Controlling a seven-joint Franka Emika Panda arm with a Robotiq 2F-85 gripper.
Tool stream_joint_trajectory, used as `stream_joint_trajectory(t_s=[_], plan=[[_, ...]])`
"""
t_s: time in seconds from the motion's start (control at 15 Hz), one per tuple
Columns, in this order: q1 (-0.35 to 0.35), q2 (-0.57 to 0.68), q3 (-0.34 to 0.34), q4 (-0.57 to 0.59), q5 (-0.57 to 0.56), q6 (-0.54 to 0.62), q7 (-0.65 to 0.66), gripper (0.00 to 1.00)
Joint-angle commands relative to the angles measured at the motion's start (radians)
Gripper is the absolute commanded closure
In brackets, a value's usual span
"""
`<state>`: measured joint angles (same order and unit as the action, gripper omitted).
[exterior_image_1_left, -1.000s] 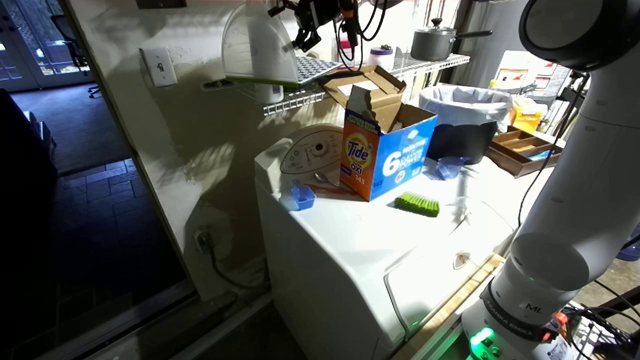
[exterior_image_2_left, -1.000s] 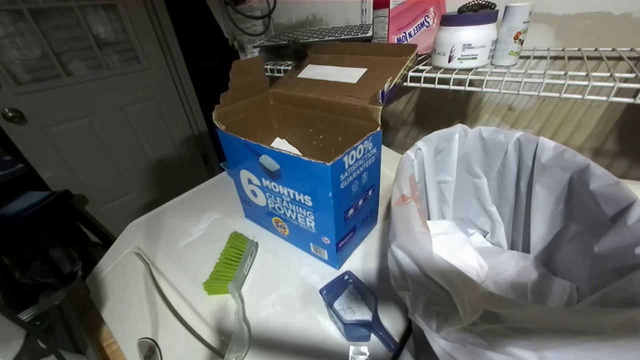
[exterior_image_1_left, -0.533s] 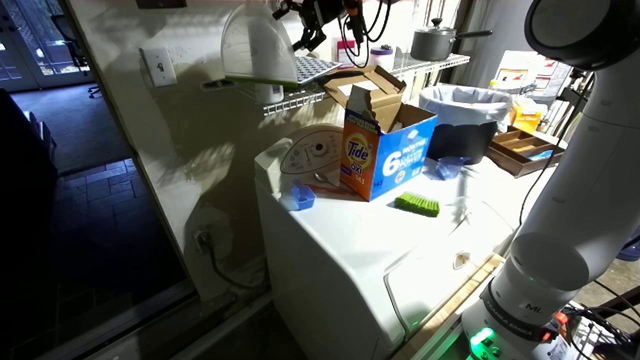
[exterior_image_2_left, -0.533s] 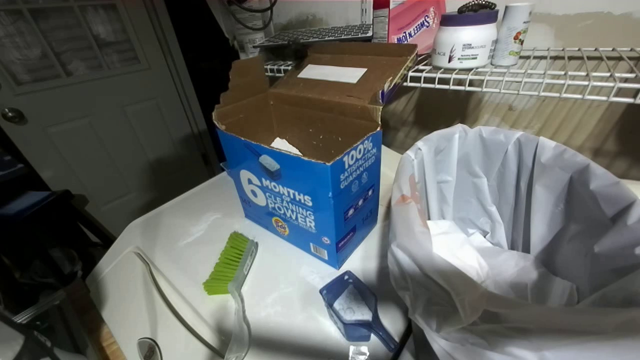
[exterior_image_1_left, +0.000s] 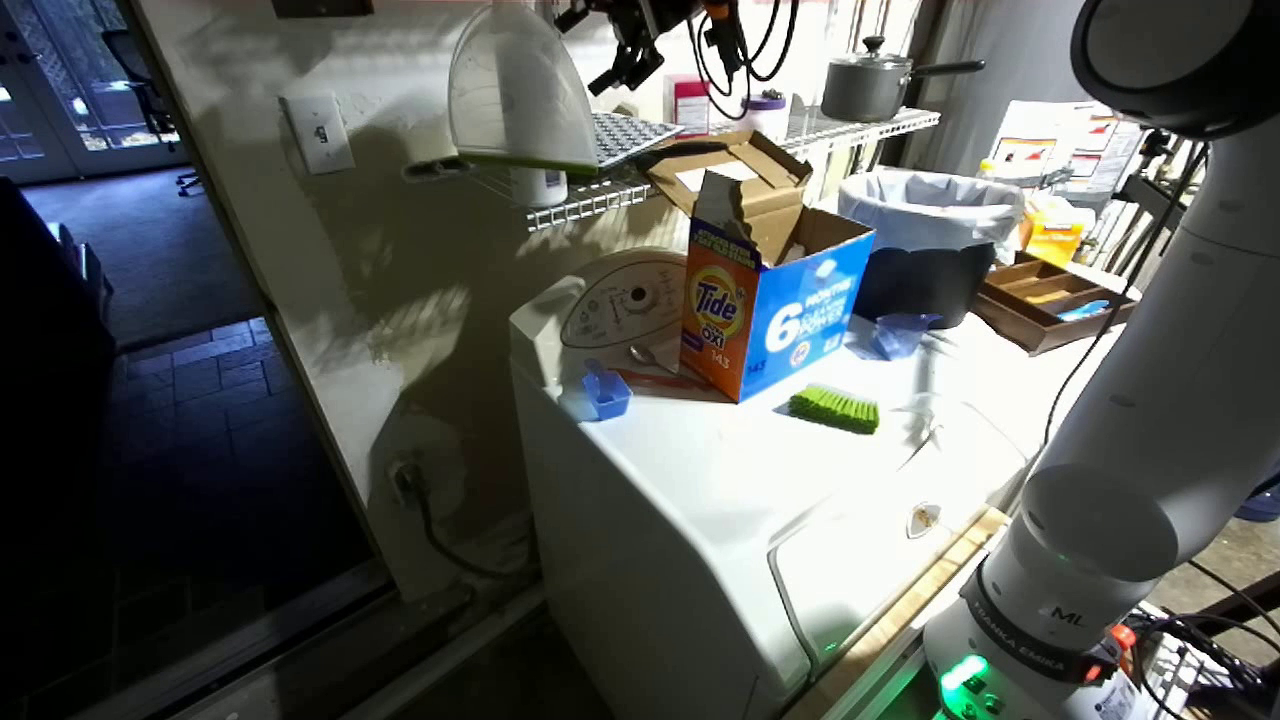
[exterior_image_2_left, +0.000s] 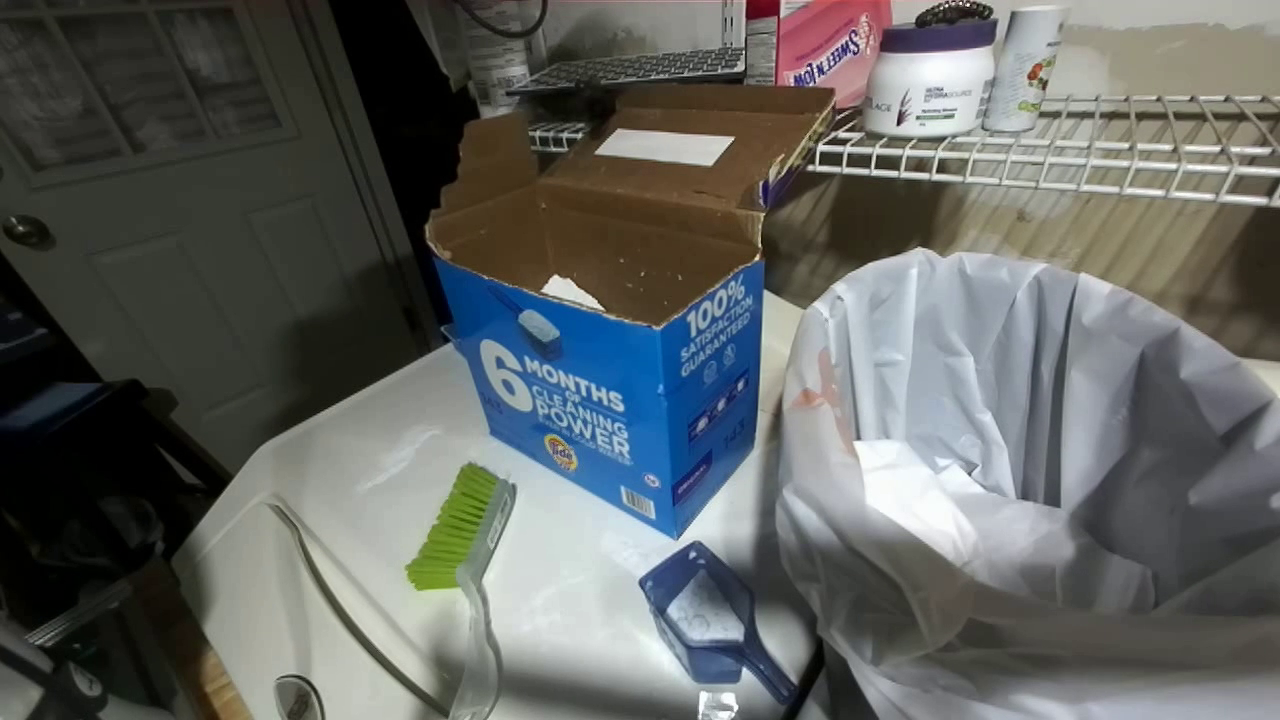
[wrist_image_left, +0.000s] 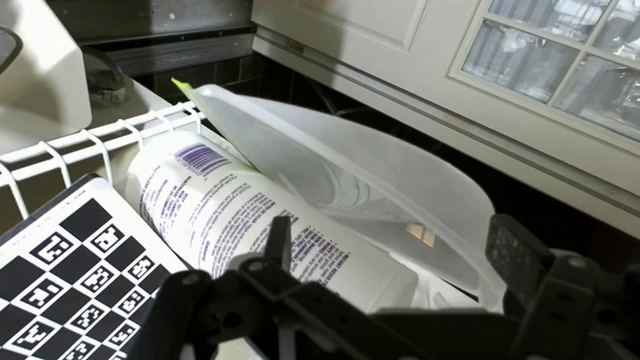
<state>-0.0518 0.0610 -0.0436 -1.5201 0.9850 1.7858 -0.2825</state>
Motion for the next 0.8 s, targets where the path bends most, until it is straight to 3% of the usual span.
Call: stream_joint_trajectory(t_s=[0.0,0.33,0.73], plan=[[-0.004,-0.060,-0.002,-0.037,-0.036,0.019,-0.029,0.00],[-0.002,-0.129,-0.004,-0.062,-0.102,0.012,-0.116,0.00],[0.011,-0.280,-0.007,-0.160,-0.164,0.049,-0.342,0.00]])
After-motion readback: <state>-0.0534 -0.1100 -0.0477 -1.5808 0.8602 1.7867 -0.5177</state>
